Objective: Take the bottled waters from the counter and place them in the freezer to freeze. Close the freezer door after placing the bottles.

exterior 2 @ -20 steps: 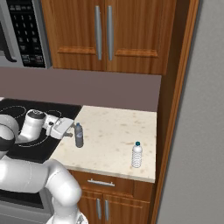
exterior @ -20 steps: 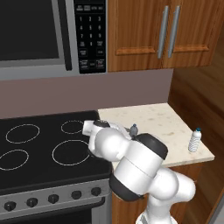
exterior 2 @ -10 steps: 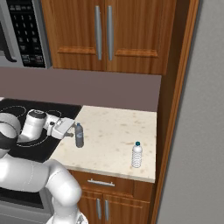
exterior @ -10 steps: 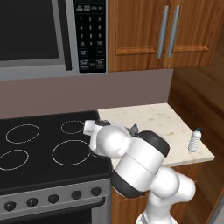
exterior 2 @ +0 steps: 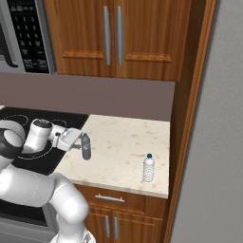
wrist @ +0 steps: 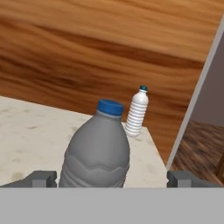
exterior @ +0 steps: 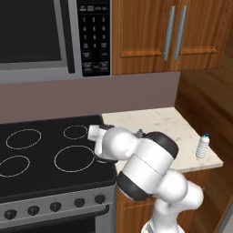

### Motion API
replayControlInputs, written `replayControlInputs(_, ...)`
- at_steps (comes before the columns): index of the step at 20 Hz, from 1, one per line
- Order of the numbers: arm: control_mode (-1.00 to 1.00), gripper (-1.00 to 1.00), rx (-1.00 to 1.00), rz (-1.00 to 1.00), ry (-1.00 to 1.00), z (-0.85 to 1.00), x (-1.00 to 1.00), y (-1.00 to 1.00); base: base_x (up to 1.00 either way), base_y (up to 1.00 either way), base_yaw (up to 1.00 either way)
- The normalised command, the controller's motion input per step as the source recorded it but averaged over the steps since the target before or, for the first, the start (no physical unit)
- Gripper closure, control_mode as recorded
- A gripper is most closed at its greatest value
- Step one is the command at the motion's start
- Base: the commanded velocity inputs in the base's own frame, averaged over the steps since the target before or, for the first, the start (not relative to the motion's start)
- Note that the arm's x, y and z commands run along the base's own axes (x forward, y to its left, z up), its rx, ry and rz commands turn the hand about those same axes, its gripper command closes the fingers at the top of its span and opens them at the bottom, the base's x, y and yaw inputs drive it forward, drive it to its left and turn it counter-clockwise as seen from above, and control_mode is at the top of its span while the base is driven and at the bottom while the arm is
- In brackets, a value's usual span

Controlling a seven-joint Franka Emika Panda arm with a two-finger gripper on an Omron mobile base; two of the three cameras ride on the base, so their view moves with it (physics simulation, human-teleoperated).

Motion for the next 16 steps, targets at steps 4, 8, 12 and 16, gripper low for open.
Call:
replayControlInputs(4, -1.0, -1.0, 0.0, 0.0, 0.0, -0.09, 0.0, -0.12, 0.0, 0.0, 0.0)
replayControlInputs(8, -1.0, -1.0, 0.0, 0.0, 0.0, -0.04, 0.0, -0.17, 0.0, 0.0, 0.0)
replayControlInputs(12, -1.0, 1.0, 0.0, 0.0, 0.0, -0.02, 0.03, -0.12, 0.0, 0.0, 0.0)
replayControlInputs(16, -1.0, 1.0, 0.0, 0.0, 0.0, -0.01, 0.01, -0.01, 0.0, 0.0, 0.0)
